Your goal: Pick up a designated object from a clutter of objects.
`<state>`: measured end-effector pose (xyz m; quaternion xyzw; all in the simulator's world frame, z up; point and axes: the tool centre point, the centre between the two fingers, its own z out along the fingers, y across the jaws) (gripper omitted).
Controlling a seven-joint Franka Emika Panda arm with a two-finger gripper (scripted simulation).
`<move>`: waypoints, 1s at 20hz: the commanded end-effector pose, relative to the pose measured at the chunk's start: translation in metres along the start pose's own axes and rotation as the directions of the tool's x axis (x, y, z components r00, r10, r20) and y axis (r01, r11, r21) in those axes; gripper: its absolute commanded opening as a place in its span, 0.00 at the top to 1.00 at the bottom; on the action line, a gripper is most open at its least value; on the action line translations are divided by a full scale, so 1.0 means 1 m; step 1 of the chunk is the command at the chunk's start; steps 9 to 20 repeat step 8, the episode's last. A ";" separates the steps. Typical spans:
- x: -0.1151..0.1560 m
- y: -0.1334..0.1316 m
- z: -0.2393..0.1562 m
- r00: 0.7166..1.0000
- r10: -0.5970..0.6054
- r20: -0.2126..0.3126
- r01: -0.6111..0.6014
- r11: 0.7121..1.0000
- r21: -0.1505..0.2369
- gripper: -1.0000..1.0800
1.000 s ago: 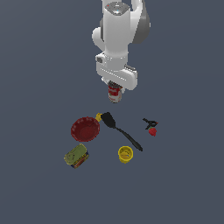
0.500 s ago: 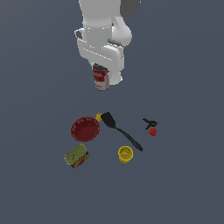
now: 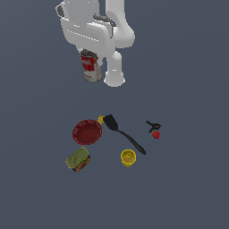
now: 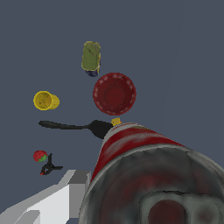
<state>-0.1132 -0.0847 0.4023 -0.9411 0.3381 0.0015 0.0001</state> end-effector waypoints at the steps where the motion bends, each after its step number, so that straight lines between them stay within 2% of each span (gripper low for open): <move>1: 0.005 0.003 -0.010 1.000 -0.001 -0.002 0.001 1.000 0.001 1.00; 20: 0.010 0.006 -0.018 1.000 -0.001 -0.003 0.001 1.000 0.001 1.00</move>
